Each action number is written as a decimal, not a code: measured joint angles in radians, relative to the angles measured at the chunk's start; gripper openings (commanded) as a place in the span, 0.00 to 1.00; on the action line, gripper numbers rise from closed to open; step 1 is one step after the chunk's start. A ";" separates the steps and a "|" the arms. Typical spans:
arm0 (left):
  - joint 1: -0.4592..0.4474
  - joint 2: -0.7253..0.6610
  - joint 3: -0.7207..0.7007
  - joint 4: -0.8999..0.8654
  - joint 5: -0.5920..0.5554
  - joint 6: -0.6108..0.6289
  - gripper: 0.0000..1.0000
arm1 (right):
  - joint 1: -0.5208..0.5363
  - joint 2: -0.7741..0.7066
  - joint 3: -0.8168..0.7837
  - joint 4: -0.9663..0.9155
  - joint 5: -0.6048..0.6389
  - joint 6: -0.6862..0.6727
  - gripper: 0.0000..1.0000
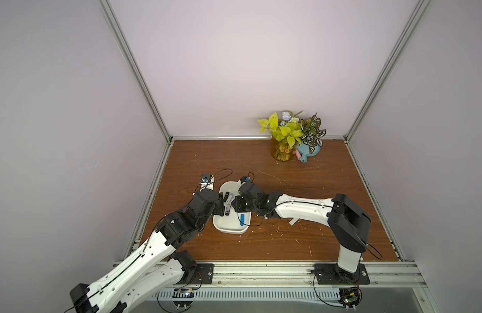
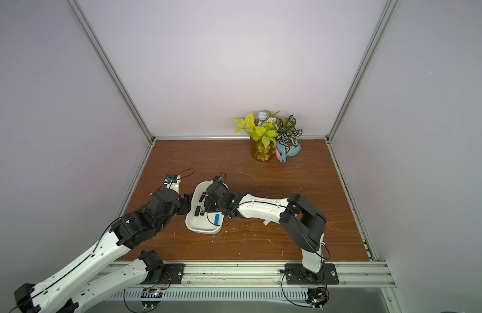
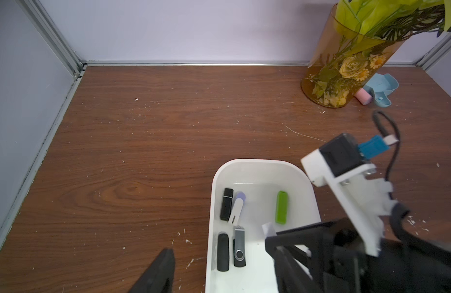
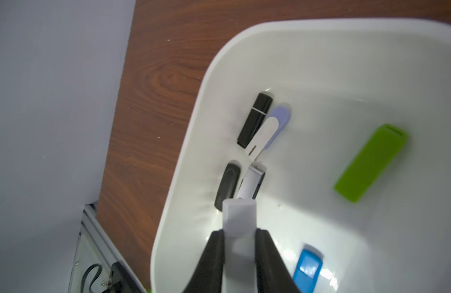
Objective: Put the usb flash drive into the storage box
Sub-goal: Place the USB flash in the storage box.
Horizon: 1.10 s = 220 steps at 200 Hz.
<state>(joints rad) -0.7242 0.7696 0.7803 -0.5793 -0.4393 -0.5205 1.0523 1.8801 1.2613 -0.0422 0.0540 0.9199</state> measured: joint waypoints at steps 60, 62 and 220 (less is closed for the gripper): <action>0.000 0.000 0.000 -0.001 0.000 0.000 0.62 | -0.002 0.154 0.221 -0.111 0.116 0.023 0.23; 0.000 0.000 0.000 -0.001 0.000 0.000 0.62 | -0.003 0.158 0.227 -0.116 0.119 0.023 0.23; 0.000 0.020 0.000 -0.001 0.004 0.000 0.63 | -0.029 0.271 0.290 -0.218 0.211 0.071 0.45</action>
<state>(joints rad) -0.7242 0.7895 0.7803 -0.5804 -0.4355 -0.5201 1.0233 2.1509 1.5517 -0.2604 0.2653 0.9909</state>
